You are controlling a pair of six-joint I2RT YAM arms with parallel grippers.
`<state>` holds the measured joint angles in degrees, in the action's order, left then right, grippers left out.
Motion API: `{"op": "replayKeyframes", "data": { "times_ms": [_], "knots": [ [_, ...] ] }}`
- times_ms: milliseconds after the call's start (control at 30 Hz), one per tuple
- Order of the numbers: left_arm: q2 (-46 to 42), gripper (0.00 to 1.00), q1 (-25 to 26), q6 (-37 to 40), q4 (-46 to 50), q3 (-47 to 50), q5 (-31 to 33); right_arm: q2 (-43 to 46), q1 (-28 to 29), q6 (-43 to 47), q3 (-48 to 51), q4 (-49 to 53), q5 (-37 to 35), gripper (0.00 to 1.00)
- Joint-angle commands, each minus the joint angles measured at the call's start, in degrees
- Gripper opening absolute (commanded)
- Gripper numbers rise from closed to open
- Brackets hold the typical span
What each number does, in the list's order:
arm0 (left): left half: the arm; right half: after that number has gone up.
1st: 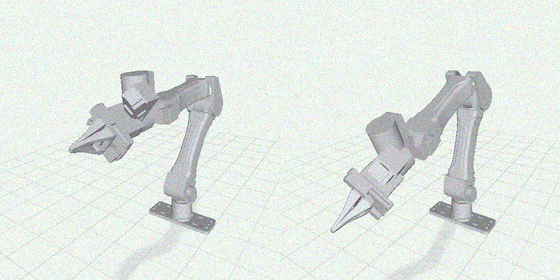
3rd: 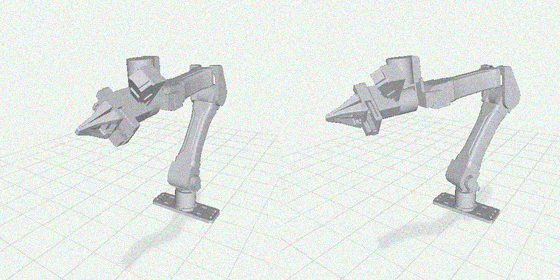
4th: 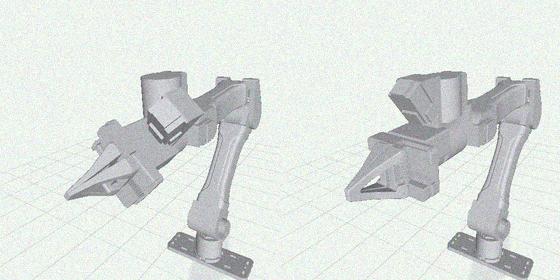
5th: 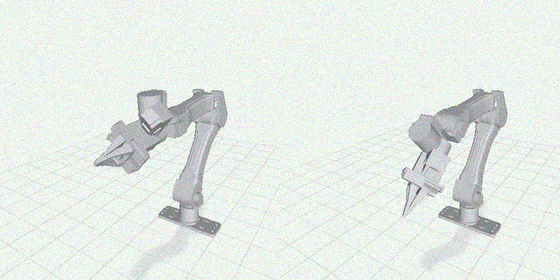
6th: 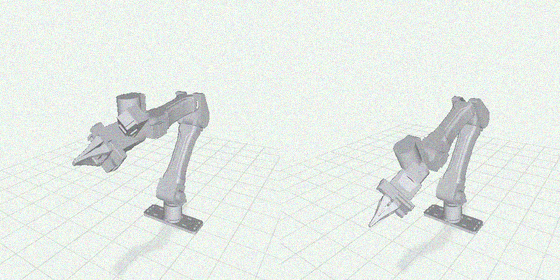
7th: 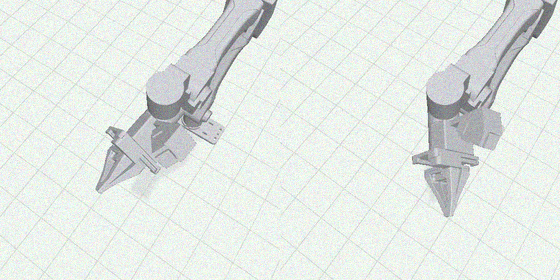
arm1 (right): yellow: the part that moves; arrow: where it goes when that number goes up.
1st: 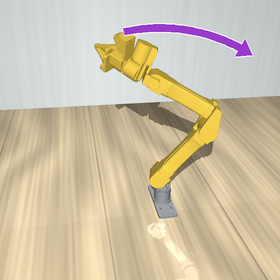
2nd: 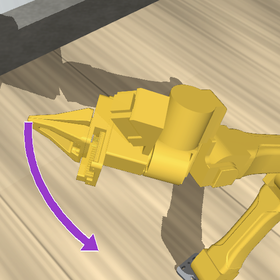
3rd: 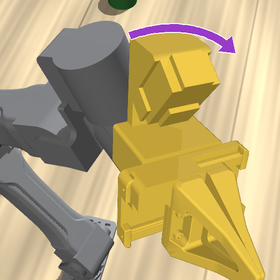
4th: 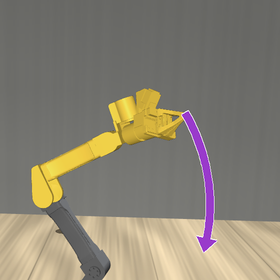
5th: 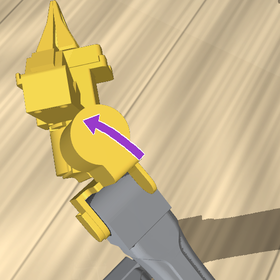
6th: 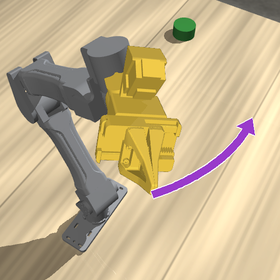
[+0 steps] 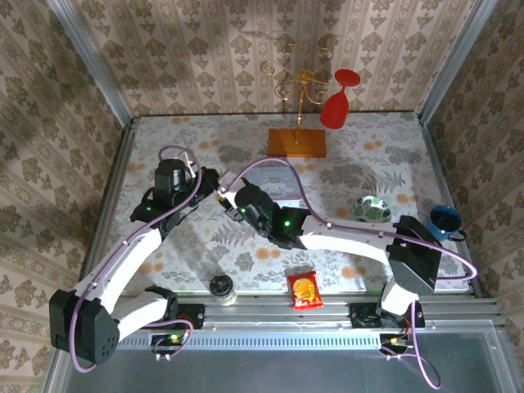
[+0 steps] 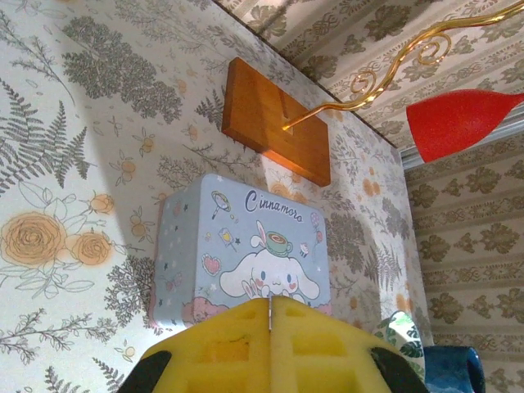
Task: Unlock a padlock with a key
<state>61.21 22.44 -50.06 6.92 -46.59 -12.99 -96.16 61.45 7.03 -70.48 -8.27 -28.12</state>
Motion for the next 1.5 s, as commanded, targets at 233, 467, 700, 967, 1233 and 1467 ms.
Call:
{"op": "replayKeyframes", "data": {
  "times_ms": [233,467,700,967,1233,1467],
  "knots": [
    [-0.8,0.00,0.2,-2.2,0.2,-1.0,-1.0,-5.0,0.3,5.4,-2.4,-6.5,-2.3,0.44],
    [-1.6,0.00,0.1,-1.5,1.8,-1.0,-1.8,-6.6,0.3,7.1,-3.0,-9.5,-4.4,0.41],
    [-2.4,0.00,0.1,-0.8,2.5,-0.8,-1.9,-8.5,-0.1,8.2,-4.6,-9.5,-4.8,0.20],
    [-2.9,0.00,0.1,-0.6,2.0,-0.9,-2.6,-8.6,-0.3,8.3,-4.1,-8.7,-4.5,0.00],
    [-3.1,0.00,-0.6,-2.1,-0.4,-0.6,-2.8,-4.6,-1.7,4.5,1.3,-8.3,4.2,0.00],
    [-3.3,0.00,-0.7,-2.7,-0.8,-0.4,-2.5,0.3,-3.9,1.8,7.9,-10.9,10.6,0.00]
  ]
}}
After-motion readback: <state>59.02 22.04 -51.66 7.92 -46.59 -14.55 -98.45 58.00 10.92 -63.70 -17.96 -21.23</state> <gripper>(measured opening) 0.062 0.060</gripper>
